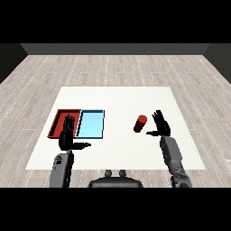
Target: Pick the red can and put it in the red box
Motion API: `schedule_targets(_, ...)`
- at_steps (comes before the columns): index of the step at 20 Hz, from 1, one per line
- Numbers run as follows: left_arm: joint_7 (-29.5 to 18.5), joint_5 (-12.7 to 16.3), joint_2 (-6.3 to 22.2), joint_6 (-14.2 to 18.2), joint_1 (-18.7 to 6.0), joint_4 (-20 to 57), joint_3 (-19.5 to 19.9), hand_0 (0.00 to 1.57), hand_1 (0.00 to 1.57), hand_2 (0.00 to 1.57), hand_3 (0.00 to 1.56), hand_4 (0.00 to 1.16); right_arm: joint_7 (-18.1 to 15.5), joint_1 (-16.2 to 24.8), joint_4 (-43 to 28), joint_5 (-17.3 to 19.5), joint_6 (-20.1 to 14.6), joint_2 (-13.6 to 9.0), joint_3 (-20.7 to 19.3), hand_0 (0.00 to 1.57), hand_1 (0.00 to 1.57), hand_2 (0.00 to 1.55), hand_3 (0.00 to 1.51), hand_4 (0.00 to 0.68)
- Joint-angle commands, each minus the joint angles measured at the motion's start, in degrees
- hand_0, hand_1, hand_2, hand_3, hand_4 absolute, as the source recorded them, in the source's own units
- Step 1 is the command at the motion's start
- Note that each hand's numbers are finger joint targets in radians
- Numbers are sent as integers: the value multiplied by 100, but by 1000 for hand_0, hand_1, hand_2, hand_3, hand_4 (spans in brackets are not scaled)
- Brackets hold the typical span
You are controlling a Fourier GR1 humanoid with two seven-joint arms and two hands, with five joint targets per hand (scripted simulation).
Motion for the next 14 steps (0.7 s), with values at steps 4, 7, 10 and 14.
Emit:
schedule_targets(4,-61,-166,-196,75,209,-101,-282,0,0,0,0,0,-7,-74,101,-11,-258,223,118,0,0,0,0,0)
schedule_targets(7,-117,162,91,-200,-125,326,132,0,0,0,0,0,-387,-33,461,14,58,182,148,0,0,0,0,0)
schedule_targets(10,-240,83,79,-88,-88,313,191,0,0,0,0,0,26,-516,538,-177,-184,239,61,0,0,0,0,0)
schedule_targets(14,37,32,-184,28,17,-56,-169,0,0,0,0,0,-355,-767,980,161,-541,525,247,0,0,0,0,0)
